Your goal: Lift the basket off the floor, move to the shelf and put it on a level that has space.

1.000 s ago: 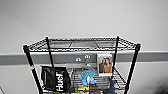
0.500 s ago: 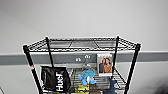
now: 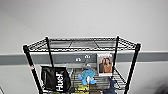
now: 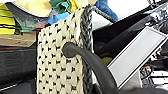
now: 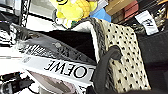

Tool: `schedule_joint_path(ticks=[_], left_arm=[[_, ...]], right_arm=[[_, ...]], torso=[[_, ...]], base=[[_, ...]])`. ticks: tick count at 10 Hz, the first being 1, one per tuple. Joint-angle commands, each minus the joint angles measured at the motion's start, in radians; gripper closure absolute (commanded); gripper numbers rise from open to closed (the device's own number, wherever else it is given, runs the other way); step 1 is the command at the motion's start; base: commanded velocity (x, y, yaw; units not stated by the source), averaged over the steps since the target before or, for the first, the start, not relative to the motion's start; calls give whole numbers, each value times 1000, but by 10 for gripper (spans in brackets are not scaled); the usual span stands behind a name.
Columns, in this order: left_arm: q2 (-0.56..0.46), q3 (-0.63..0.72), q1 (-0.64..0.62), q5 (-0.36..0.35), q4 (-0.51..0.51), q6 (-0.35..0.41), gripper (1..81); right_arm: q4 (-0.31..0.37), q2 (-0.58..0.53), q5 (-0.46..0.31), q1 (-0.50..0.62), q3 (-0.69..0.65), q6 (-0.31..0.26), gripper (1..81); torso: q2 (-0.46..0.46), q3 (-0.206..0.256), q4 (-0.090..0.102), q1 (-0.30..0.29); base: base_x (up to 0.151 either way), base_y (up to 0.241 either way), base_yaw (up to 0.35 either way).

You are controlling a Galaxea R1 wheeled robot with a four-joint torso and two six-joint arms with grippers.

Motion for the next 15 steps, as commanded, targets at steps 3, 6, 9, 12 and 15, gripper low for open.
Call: schedule_joint_path(ticks=[3, 6, 9, 12, 15], left_arm=[[-179, 209, -186, 24, -55, 4, 811], [-239, 294, -232, 24, -74, 4, 811], [-299, 376, -282, 26, -100, 3, 811], [-328, 418, -321, 26, -130, 3, 811], [-351, 445, -388, 37, -175, 0, 811]], right_arm=[[12, -179, 23, 153, 246, 3, 811], [39, -234, 24, 199, 332, 3, 811], [65, -277, 24, 248, 410, 3, 811], [98, -306, 24, 309, 470, 3, 811], [154, -318, 12, 410, 516, 3, 811]], torso=[[0, 0, 0, 0], [0, 0, 0, 0], [0, 0, 0, 0], [0, 0, 0, 0], [0, 0, 0, 0]], base=[[0, 0, 0], [0, 0, 0], [0, 0, 0], [0, 0, 0], [0, 0, 0]])
